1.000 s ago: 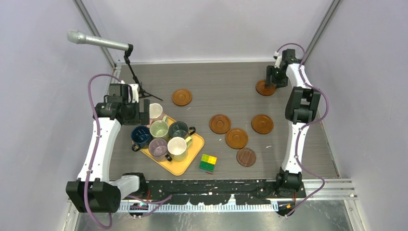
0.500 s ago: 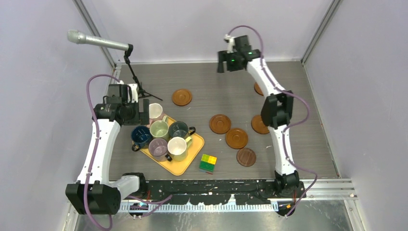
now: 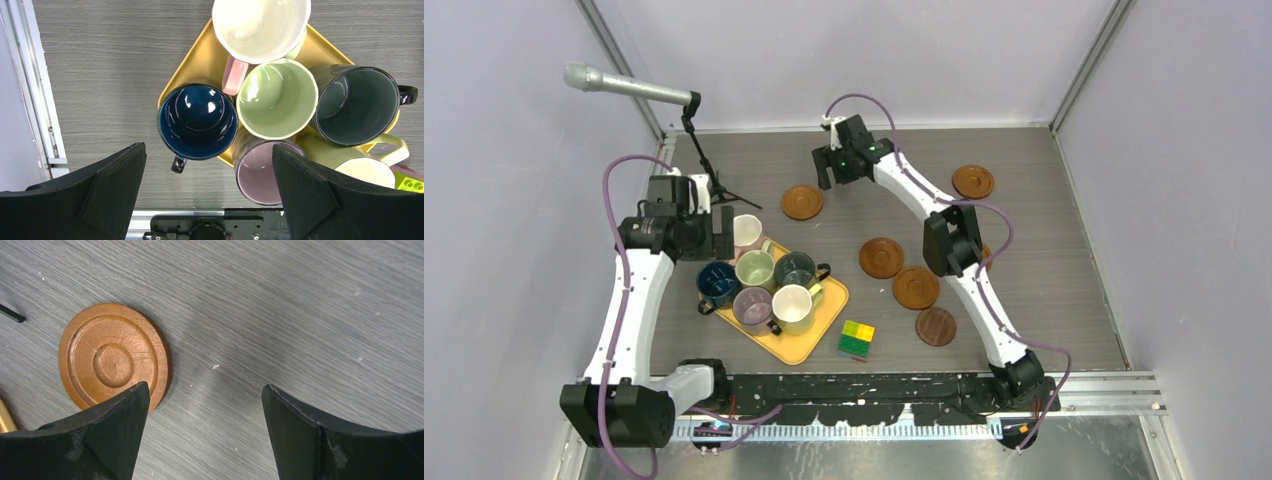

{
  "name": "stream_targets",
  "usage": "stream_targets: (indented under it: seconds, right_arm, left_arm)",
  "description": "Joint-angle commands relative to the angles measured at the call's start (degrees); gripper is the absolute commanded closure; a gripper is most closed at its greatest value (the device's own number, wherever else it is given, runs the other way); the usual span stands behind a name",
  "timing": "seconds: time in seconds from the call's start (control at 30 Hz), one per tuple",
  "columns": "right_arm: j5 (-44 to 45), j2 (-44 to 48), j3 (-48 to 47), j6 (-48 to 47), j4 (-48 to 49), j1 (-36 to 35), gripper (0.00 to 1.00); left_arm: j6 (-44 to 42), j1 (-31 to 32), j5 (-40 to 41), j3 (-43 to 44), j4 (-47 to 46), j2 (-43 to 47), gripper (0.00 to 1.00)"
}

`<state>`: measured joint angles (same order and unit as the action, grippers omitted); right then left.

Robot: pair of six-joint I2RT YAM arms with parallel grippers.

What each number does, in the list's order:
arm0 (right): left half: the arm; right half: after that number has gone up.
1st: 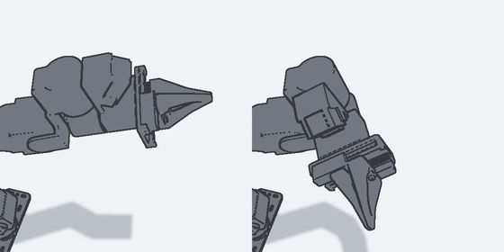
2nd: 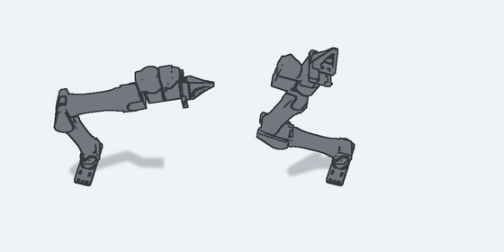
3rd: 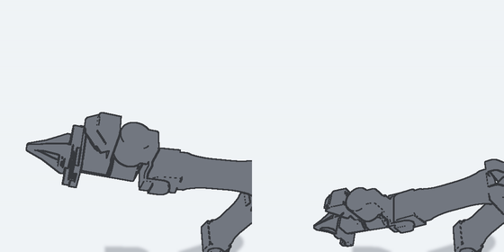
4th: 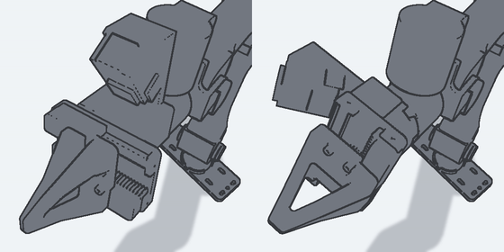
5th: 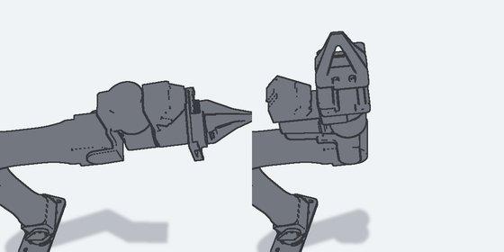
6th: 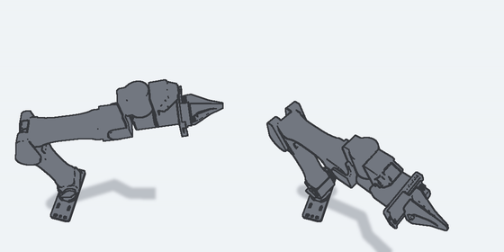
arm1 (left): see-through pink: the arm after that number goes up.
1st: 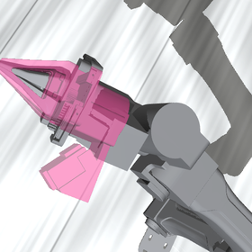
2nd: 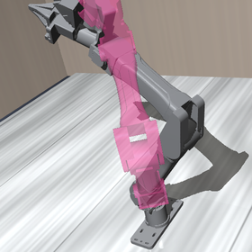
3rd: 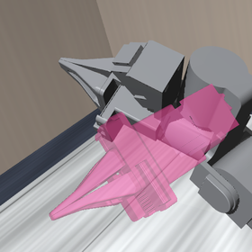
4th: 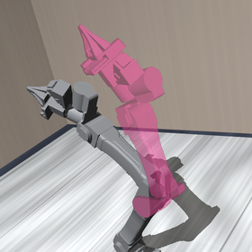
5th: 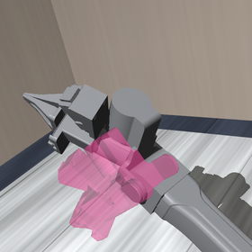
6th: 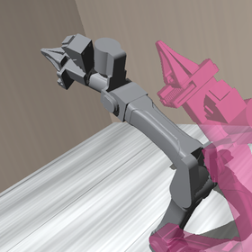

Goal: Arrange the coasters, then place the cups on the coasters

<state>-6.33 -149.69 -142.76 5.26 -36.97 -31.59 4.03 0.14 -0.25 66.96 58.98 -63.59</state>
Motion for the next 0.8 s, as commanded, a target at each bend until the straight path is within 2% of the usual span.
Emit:
stream_targets:
  seconds: [0.0, 0.3, 0.53, 0.77]
  right_arm:
    - [3.0, -1.2, -4.2, 2.1, 4.8, -1.9, 0.13]
    - [3.6, -4.4, -5.0, 3.6, 7.1, -5.5, 0.12]
    - [9.0, -5.9, -4.8, 0.5, 6.4, -7.9, 0.12]
    - [14.4, -6.3, -3.8, -1.8, 2.8, -8.1, 0.20]
  left_arm:
    - [-0.2, 0.1, 1.5, -0.6, -1.5, 0.9, 0.00]
    - [-0.5, 0.1, 1.7, -1.1, -1.6, 1.4, 0.00]
    - [-0.6, 0.1, 1.8, -1.6, -1.7, 2.1, 0.00]
    - [-0.6, 0.1, 2.0, -1.5, -1.7, 2.0, 0.00]
